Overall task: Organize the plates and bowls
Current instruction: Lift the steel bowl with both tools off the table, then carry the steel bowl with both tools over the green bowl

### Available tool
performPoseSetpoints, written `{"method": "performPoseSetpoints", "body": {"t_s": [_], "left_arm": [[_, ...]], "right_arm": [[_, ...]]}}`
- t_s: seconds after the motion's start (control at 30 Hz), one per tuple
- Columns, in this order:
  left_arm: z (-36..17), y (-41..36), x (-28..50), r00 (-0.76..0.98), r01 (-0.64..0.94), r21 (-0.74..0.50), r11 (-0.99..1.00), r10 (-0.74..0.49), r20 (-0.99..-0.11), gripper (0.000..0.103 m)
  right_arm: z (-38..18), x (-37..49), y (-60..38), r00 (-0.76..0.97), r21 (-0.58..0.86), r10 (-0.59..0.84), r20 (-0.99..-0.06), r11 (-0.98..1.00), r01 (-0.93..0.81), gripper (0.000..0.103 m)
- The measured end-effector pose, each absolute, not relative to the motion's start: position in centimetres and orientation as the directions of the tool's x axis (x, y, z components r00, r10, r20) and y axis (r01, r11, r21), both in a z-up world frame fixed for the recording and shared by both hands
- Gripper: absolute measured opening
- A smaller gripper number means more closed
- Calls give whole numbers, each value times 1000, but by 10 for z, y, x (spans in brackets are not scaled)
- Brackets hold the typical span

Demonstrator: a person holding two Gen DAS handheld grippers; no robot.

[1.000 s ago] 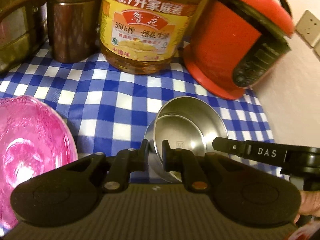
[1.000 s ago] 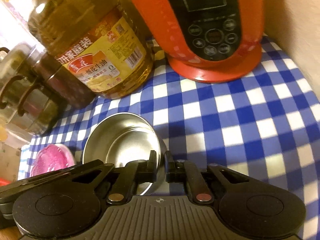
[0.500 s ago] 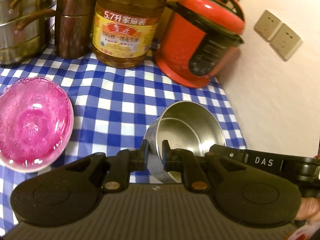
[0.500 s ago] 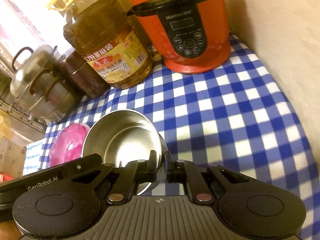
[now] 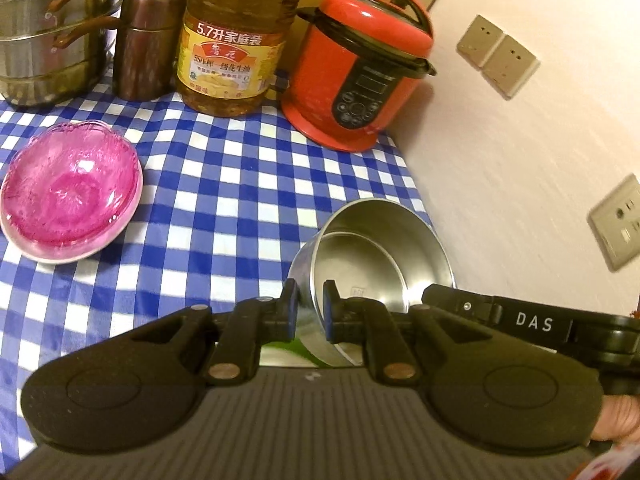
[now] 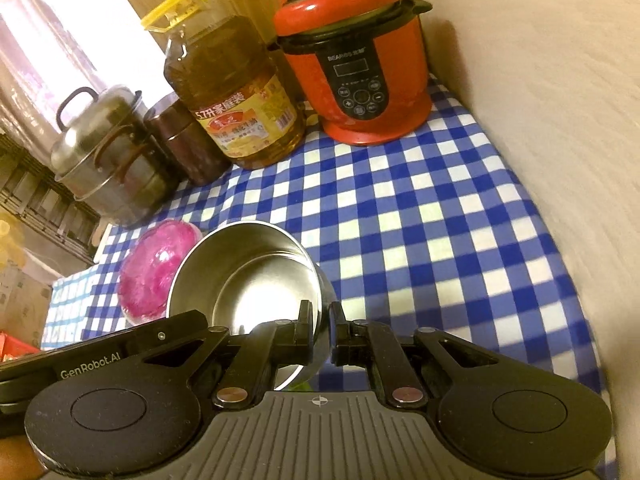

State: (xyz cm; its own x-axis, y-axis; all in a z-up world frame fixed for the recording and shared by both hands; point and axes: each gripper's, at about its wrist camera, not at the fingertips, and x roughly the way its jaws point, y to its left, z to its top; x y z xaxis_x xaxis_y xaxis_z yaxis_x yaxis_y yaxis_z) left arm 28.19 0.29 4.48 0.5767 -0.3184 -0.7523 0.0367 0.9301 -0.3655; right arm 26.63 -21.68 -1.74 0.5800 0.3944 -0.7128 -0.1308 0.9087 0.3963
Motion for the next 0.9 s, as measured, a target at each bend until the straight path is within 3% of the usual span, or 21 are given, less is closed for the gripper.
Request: {"method": "performPoseSetpoints", "body": {"t_s": [0.9], "left_arm": [[57, 10, 134, 595, 12, -384, 923, -315, -739, 11]], "right_arm": [[-12, 120, -210, 572, 387, 397, -718, 910, -145, 7]]}}
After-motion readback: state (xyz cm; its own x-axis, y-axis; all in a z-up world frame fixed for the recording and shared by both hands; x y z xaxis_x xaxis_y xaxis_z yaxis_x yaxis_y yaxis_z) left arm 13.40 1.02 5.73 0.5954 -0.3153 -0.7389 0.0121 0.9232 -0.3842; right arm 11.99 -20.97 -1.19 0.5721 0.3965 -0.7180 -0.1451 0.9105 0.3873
